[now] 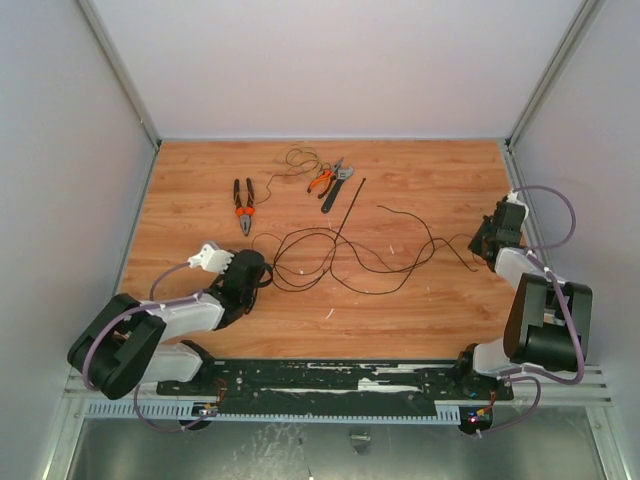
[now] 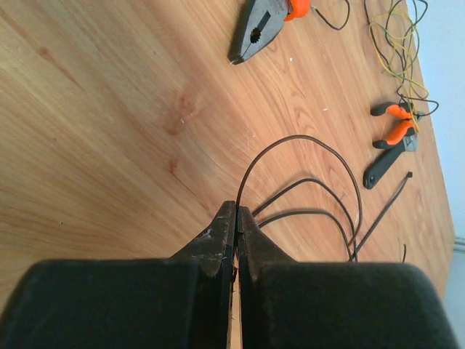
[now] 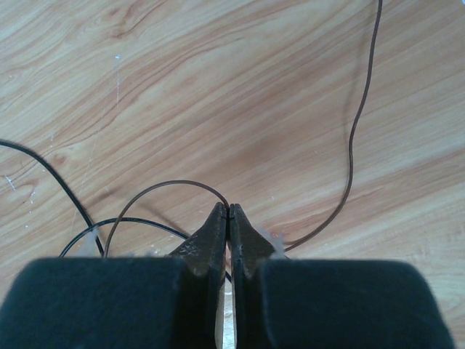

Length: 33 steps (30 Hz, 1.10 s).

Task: Zip-tie the wires
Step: Place the cable at the center of the board.

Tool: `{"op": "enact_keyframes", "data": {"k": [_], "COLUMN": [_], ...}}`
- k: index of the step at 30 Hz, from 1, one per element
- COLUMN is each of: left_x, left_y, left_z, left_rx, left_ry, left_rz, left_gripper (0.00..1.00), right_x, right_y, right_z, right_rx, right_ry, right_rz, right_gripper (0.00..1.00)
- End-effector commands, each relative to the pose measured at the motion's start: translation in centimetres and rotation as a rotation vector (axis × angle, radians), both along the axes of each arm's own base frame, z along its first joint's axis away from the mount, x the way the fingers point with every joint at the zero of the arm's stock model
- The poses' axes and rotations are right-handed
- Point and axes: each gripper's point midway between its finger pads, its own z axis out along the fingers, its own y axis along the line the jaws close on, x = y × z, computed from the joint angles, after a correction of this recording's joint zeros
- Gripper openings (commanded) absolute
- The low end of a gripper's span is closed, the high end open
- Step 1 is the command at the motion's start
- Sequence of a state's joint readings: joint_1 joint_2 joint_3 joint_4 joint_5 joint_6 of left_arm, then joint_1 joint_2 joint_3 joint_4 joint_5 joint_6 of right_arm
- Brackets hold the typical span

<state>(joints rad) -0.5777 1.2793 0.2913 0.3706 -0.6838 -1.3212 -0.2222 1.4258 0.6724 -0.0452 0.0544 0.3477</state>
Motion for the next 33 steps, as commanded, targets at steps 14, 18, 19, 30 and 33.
{"op": "enact_keyframes", "data": {"k": [14,18,19,30,33], "left_x": [-0.1,-0.5,-0.6,-0.9,-0.6], "left_y": [2.5,2.8,2.9,3.4,3.5], "left_z": [1.1,0.3,0.2,-0.8,0.5], "left_rx": [0.043,0.057,0.058,0.07,0.095], "left_ry": [-0.026,-0.005,-0.004,0.022,-0.007], "left_rz": [0.084,0.092,0.095,0.109,0.1], "left_gripper": [0.05,0.18,0.2,0.55,0.62], "right_x": [1.1,1.1,1.1,1.3,1.5], "right_y": [0.6,0.4,0.5,0.4,0.2], "right_z": [0.5,1.0,1.1,2.1,3.1], "right_rx": [-0.026,-0.038,-0.039,-0.06,-0.071], "right_ry": [-0.003,-0.007,-0.01,-0.009,-0.021], "right_rz": [0.038,0.038,0.039,0.049,0.05], "right_gripper": [0.01,0.07,0.08,0.27,0.32]}}
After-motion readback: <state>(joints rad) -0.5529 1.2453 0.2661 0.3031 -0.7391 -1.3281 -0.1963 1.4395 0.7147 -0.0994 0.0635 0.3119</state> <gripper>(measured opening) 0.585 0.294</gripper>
